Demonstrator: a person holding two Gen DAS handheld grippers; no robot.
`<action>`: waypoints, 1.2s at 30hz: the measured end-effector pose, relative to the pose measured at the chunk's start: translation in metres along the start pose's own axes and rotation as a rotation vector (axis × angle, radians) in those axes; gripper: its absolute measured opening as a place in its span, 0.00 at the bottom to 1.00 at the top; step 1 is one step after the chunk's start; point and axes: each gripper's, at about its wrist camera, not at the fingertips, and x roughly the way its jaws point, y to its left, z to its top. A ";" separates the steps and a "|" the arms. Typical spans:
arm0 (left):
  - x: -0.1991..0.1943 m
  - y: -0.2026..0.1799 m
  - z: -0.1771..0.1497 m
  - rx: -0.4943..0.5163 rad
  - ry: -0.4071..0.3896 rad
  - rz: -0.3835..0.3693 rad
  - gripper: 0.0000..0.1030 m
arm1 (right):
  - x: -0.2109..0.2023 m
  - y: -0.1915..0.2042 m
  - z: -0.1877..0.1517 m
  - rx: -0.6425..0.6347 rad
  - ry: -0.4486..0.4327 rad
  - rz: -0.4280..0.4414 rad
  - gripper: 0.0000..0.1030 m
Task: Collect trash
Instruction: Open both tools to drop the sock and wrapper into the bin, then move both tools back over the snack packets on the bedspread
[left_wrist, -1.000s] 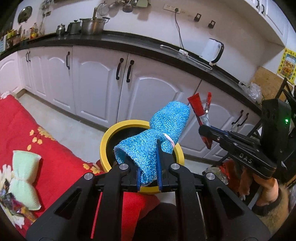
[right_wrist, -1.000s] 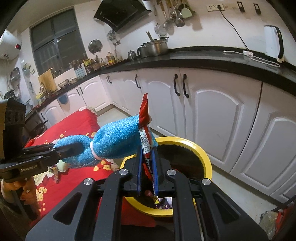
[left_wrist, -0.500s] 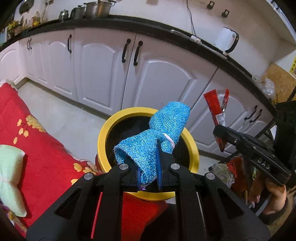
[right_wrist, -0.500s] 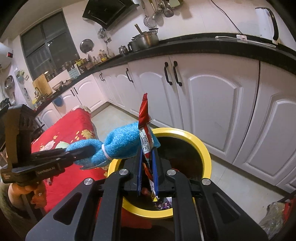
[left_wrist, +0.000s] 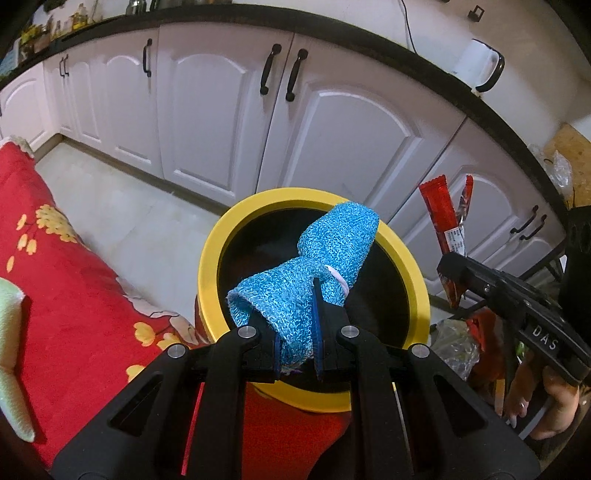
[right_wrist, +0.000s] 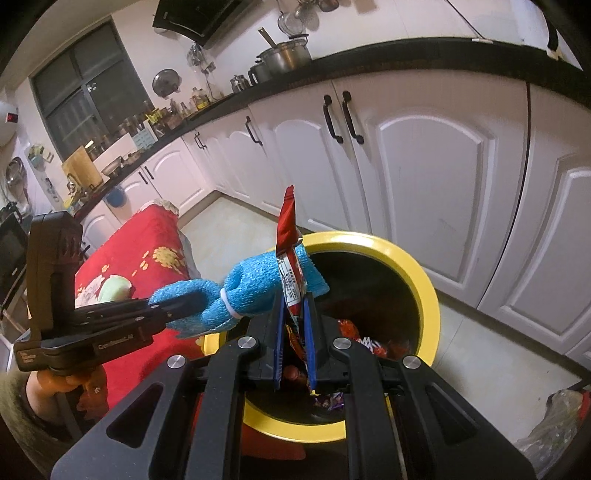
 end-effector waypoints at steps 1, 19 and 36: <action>0.001 0.000 0.000 -0.001 0.003 0.000 0.07 | 0.002 -0.001 0.000 0.004 0.004 -0.001 0.10; 0.015 0.015 0.002 -0.049 0.029 0.011 0.12 | 0.034 -0.014 0.000 0.069 0.035 -0.021 0.30; -0.039 0.030 -0.002 -0.098 -0.080 0.064 0.90 | -0.002 -0.009 -0.003 0.092 -0.035 -0.093 0.76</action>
